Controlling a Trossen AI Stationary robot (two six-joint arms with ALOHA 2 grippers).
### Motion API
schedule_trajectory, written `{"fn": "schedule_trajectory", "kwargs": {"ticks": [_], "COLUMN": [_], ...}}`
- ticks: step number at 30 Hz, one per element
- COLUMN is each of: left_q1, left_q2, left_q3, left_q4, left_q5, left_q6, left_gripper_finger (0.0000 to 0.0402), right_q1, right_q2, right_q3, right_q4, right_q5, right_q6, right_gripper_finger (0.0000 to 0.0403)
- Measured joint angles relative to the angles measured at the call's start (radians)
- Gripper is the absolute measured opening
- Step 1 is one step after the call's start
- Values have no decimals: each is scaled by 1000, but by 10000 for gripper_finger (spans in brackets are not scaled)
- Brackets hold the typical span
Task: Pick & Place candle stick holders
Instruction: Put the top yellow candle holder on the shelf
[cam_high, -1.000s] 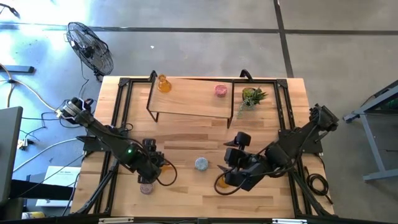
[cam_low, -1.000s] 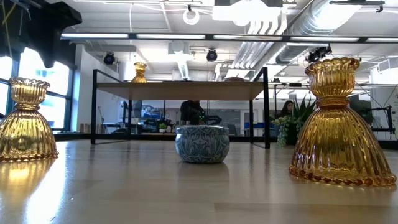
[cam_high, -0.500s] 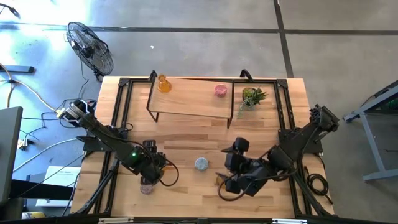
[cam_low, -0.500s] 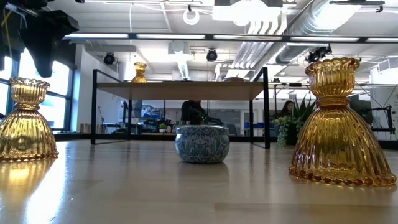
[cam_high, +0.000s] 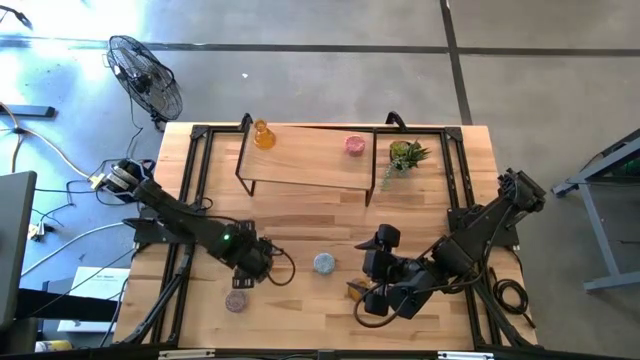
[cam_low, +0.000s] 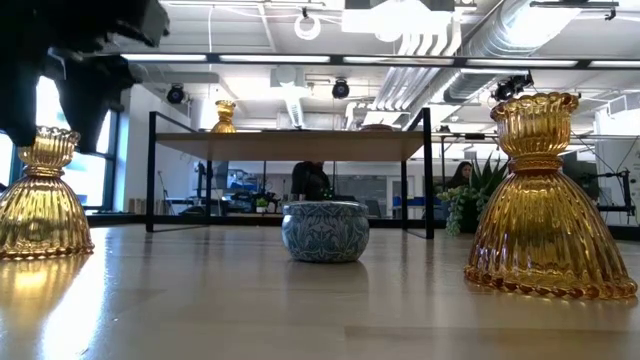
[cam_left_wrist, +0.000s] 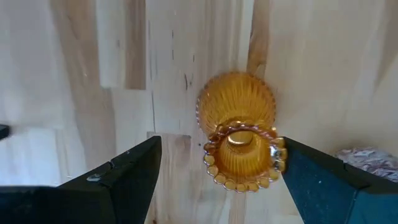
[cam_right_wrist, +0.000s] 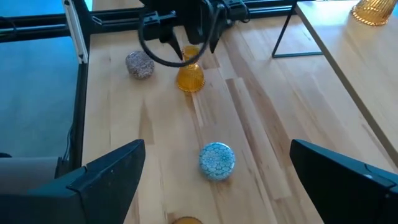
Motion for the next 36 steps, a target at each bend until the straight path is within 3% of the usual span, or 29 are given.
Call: {"fn": "schedule_trajectory", "kwargs": {"ticks": [13,24,36], "left_q1": [26,26,26], "left_q2": [0,0,0], "left_q3": [-28,-28,0], "left_q4": [87,85,12], "left_q5": [57,82,80], "left_q6": [25,11,19], "left_gripper_finger": [301,167,166], "right_q1": [0,16,37], "right_q2": [0,0,-1], "right_q3": [0,0,0], "right_q4": [0,0,0], "right_q5": [-15,-5,15], "right_q6": [-26,-23,-26], "right_gripper_finger": [395,395,395]}}
